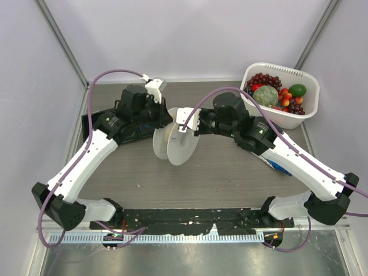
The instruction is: Wrap the cables
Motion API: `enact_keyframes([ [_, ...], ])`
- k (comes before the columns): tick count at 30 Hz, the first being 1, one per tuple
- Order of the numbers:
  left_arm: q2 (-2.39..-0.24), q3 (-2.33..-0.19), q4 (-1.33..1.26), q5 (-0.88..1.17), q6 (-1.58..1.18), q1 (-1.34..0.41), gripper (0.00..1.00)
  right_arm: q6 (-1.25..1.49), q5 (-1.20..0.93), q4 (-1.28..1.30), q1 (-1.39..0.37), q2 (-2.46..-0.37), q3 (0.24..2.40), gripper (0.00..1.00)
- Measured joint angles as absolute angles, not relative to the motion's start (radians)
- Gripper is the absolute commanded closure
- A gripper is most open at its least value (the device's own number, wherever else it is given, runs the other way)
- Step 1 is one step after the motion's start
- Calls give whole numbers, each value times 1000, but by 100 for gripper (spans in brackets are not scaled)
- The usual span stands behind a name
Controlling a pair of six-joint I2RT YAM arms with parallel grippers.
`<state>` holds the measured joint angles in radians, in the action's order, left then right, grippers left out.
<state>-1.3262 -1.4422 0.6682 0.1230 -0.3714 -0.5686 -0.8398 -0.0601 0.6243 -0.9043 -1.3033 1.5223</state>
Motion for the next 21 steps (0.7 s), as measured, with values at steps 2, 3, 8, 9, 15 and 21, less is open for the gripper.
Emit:
enact_keyframes([
  [2, -1289, -1406, 637, 183, -321, -571, 100, -848, -49, 617, -896, -1306, 1522, 99],
  [3, -1272, -1387, 623, 211, -294, -573, 100, -856, -46, 613, -892, -1308, 1522, 99],
  [8, -1214, -1321, 601, 356, -137, -583, 100, -884, -38, 609, -874, -1310, 1526, 99],
  [9, -1206, -1312, 602, 384, -102, -583, 100, -888, -39, 612, -871, -1311, 1531, 99],
  [15, -1148, -1268, 603, 516, 58, -582, 100, -891, -114, 636, -795, -1311, 1545, 99],
  [21, -1090, -1264, 556, 656, 67, -505, 100, -878, -254, 672, -620, -1295, 1490, 99],
])
